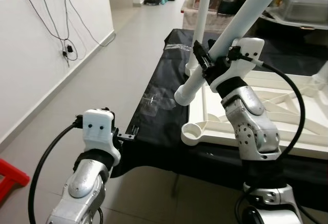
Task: Building children table
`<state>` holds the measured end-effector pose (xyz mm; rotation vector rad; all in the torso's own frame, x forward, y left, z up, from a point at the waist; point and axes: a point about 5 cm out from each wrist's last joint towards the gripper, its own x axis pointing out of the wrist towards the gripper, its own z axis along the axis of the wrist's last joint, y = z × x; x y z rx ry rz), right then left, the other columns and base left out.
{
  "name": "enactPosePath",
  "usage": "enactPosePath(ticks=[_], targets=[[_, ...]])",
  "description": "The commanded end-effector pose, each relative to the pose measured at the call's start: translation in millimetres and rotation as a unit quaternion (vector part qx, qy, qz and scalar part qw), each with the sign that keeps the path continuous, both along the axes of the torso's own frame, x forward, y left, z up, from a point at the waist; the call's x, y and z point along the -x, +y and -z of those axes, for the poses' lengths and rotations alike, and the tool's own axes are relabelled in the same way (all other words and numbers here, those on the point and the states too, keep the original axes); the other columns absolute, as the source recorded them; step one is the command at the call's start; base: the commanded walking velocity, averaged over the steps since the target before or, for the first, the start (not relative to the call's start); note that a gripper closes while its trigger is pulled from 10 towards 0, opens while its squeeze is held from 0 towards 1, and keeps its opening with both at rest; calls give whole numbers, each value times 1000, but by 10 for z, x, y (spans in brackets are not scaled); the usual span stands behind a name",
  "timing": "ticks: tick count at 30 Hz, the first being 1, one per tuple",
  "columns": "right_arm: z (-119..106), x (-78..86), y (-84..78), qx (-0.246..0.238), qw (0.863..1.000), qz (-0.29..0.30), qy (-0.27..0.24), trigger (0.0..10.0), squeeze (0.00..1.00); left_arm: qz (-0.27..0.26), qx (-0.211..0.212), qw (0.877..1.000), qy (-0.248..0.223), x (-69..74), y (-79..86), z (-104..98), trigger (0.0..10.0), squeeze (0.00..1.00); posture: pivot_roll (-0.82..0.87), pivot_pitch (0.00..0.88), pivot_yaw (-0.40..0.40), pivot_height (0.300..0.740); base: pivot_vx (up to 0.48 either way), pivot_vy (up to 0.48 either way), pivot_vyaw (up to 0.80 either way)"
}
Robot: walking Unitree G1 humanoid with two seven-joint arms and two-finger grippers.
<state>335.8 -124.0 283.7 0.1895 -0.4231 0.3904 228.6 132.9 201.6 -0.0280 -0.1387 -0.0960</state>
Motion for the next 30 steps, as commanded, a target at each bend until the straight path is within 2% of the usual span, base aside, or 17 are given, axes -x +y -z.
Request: enactPosePath(ticks=[1, 3, 9, 15, 17, 19, 20, 21, 22, 23, 24, 25, 26, 28, 30], targets=[[21, 0, 4, 4, 1000, -2, 2, 10000, 0, 1, -3, 1000, 4, 11, -10, 13, 10000, 0, 116, 75, -65, 740, 0, 0, 0], [42, -11, 1, 11, 1000, 0, 6, 10000, 0, 4, -2, 1000, 3, 16, -27, 12, 10000, 0, 114, 77, -69, 740, 0, 0, 0], [78, -21, -2, 24, 1000, 2, 12, 10000, 0, 5, -2, 1000, 5, 33, -53, 19, 10000, 0, 111, 85, -73, 740, 0, 0, -667], [91, -35, 37, 37, 999, -27, 16, 10000, 0, 5, 1, 1000, 9, 59, -61, 29, 10000, 0, 109, 99, -77, 740, 0, 0, 0], [94, -102, 46, 47, 996, -64, 28, 10000, 0, 8, 3, 1000, 15, 101, -74, 41, 10000, 0, 107, 120, -75, 740, 0, 0, 0], [94, -102, 46, 47, 996, -64, 28, 10000, 0, 8, 3, 1000, 15, 101, -74, 41, 10000, 0, 107, 120, -75, 740, 0, 0, 0], [98, -191, 32, 54, 994, -90, 40, 10000, 0, 22, 8, 999, 27, 140, -103, 77, 10000, 0, 110, 131, -76, 740, 0, 0, 0], [98, -191, 32, 54, 994, -90, 40, 10000, 0, 22, 8, 999, 27, 140, -103, 77, 10000, 0, 110, 131, -76, 740, 0, 0, 0], [93, -256, 13, 62, 991, -106, 45, 10000, 0, 38, 17, 998, 37, 176, -137, 105, 10000, 0, 110, 135, -75, 740, 0, 0, 0], [58, -356, -64, 75, 988, -126, 48, 10000, 0, 82, 36, 995, 47, 272, -255, 103, 10000, 0, 123, 182, -78, 740, 0, 0, 0], [58, -356, -64, 75, 988, -126, 48, 10000, 0, 82, 36, 995, 47, 272, -255, 103, 10000, 0, 123, 182, -78, 740, 0, 0, 0], [24, -425, -136, 82, 984, -147, 53, 10000, 0, 120, 50, 990, 55, 362, -356, 94, 10000, 0, 125, 194, -75, 740, 0, 0, 0], [-60, -486, -243, 85, 976, -196, 51, 10000, 0, 165, 61, 982, 67, 505, -480, 90, 10000, 0, 125, 215, -69, 740, 0, 0, 0], [-76, -493, -259, 83, 973, -209, 52, 10000, 0, 171, 61, 981, 70, 527, -497, 98, 10000, 0, 125, 215, -69, 740, 0, 0, 0], [-135, -482, -272, 79, 962, -255, 46, 10000, 0, 183, 68, 978, 79, 586, -528, 102, 10000, 0, 128, 244, -67, 740, 0, 0, 0]])
